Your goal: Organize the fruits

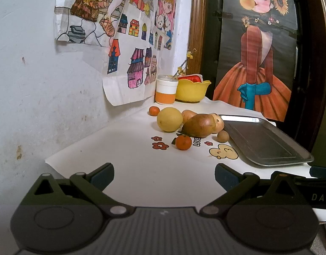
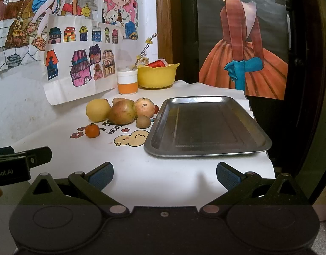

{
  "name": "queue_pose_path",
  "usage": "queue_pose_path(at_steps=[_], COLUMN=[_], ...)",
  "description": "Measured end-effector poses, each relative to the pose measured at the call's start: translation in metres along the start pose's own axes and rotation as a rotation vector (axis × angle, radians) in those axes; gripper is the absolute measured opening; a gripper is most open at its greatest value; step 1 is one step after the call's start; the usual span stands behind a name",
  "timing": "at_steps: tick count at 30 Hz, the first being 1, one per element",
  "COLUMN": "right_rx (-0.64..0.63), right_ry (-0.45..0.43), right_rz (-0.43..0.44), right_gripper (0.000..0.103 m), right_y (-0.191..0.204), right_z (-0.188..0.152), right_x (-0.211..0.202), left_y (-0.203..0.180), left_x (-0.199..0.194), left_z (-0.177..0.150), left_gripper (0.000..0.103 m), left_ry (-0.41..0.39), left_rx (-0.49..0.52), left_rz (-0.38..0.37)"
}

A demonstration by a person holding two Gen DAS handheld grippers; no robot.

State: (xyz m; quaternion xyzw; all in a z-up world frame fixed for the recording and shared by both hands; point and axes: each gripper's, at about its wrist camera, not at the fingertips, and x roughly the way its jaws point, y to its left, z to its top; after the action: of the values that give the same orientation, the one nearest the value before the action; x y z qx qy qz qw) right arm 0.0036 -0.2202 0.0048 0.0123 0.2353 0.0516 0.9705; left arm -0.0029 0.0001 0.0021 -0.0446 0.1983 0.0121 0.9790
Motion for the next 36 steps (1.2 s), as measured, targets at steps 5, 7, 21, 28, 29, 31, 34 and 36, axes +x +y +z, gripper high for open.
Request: queue_pose_path(at_steps=[5, 7, 21, 28, 29, 31, 34, 36], right_rx=[0.000, 0.000, 0.000, 0.000, -0.001, -0.001, -0.007, -0.009], right_ry=[0.001, -0.001, 0.004, 0.007, 0.008, 0.007, 0.001, -0.005], right_rz=[0.001, 0.000, 0.002, 0.002, 0.002, 0.002, -0.002, -0.003], right_gripper=[0.103, 0.103, 0.103, 0.103, 0.103, 0.103, 0.103, 0.103], right_y=[0.000, 0.001, 0.000, 0.000, 0.000, 0.001, 0.001, 0.001], right_z=[0.000, -0.001, 0.000, 0.000, -0.001, -0.001, -0.001, 0.000], right_x=[0.001, 0.002, 0.002, 0.002, 0.003, 0.003, 0.003, 0.001], left_y=[0.000, 0.000, -0.007, -0.004, -0.004, -0.003, -0.002, 0.000], left_x=[-0.001, -0.001, -0.001, 0.004, 0.004, 0.005, 0.010, 0.013], left_z=[-0.001, -0.001, -0.007, 0.002, 0.002, 0.005, 0.009, 0.013], left_gripper=[0.103, 0.103, 0.103, 0.103, 0.103, 0.103, 0.103, 0.103], left_ry=[0.002, 0.001, 0.010, 0.024, 0.023, 0.023, 0.035, 0.043], left_rx=[0.000, 0.000, 0.024, 0.031, 0.033, 0.039, 0.046, 0.046], left_rz=[0.000, 0.000, 0.004, 0.006, 0.007, 0.007, 0.004, 0.004])
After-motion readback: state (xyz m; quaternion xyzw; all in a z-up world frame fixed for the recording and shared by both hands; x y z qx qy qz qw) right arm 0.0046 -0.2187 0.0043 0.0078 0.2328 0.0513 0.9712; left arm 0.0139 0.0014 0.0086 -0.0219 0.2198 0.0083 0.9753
